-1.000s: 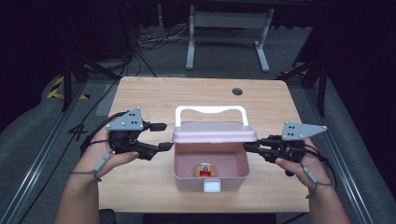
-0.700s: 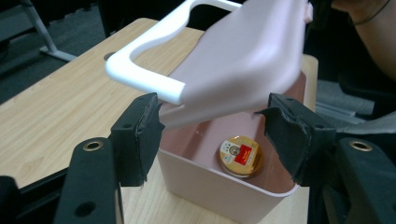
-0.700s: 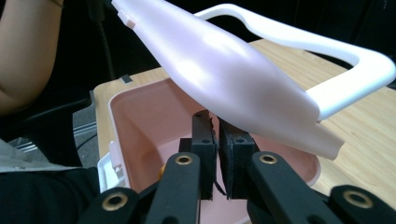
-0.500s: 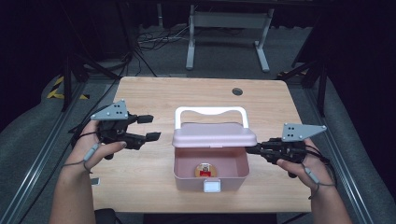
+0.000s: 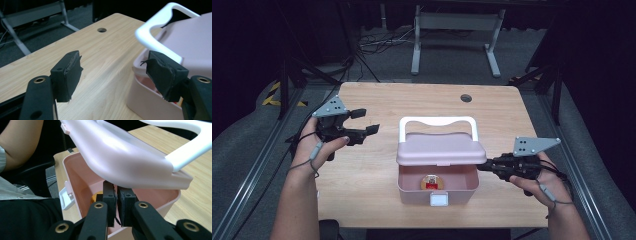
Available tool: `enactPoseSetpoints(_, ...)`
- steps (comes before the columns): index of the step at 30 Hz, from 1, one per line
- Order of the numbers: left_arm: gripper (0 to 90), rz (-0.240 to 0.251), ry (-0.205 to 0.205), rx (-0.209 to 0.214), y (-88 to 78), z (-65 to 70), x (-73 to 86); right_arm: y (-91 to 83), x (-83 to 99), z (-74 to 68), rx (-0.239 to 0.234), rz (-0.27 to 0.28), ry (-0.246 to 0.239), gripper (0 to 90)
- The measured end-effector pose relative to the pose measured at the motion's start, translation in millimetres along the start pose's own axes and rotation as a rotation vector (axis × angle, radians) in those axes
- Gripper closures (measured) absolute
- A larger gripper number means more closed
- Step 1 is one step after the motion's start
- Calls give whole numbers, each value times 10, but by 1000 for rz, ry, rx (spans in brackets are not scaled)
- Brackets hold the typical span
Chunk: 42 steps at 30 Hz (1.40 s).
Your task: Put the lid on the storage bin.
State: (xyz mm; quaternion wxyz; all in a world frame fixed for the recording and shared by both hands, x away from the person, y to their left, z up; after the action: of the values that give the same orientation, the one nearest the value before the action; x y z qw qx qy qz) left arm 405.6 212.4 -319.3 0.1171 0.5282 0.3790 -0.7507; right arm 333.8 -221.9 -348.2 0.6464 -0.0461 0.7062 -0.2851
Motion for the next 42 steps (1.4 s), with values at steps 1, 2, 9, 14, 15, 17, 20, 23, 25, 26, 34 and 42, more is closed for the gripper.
enactPoseSetpoints(1, 284, -2, -9, -11, 8, -23, 7, 0, 4, -2, -1, -4, 4, 862)
enactPoseSetpoints(2, 283, -5, -17, -23, 16, -45, 16, 0, 8, -3, 0, -8, 5, 862)
enactPoseSetpoints(9, 270, -32, -50, -147, 64, -170, 42, 4, 33, -38, -5, -37, 28, 856)
enactPoseSetpoints(14, 267, -61, -72, -180, 129, -254, 84, -2, 60, -53, -8, -72, 42, 853)
enactPoseSetpoints(15, 266, -67, -75, -188, 136, -265, 91, -4, 71, -49, -3, -84, 39, 853)
enactPoseSetpoints(17, 264, -80, -72, -204, 153, -284, 105, -5, 81, -54, -7, -94, 44, 853)
enactPoseSetpoints(20, 260, -90, -79, -197, 178, -289, 119, 3, 91, -60, -14, -109, 43, 853)
enactPoseSetpoints(23, 258, -106, -84, -195, 206, -298, 139, 32, 124, -78, -31, -152, 47, 853)
enactPoseSetpoints(25, 258, -109, -86, -193, 214, -303, 147, 40, 134, -82, -36, -166, 50, 852)
enactPoseSetpoints(26, 258, -113, -88, -194, 218, -305, 151, 47, 142, -85, -40, -177, 48, 852)
enactPoseSetpoints(34, 257, -141, -78, -185, 265, -292, 175, 96, 182, -129, -60, -253, 32, 853)
enactPoseSetpoints(42, 257, -151, -69, -183, 291, -288, 186, 100, 196, -151, -65, -288, 25, 856)
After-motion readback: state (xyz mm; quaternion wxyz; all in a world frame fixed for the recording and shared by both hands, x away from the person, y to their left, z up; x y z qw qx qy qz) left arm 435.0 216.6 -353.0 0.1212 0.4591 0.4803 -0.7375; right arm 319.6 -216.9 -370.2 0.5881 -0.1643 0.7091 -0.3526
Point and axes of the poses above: each handheld gripper's, and its own axes: y roughly forward along the jaws, x roughly out of its underside, z roughly to its right, the point moved 3 cm from there along y, roughly forward along the jaws, and after that the axes turned 7 degrees about -y, right-handed, at the moved point
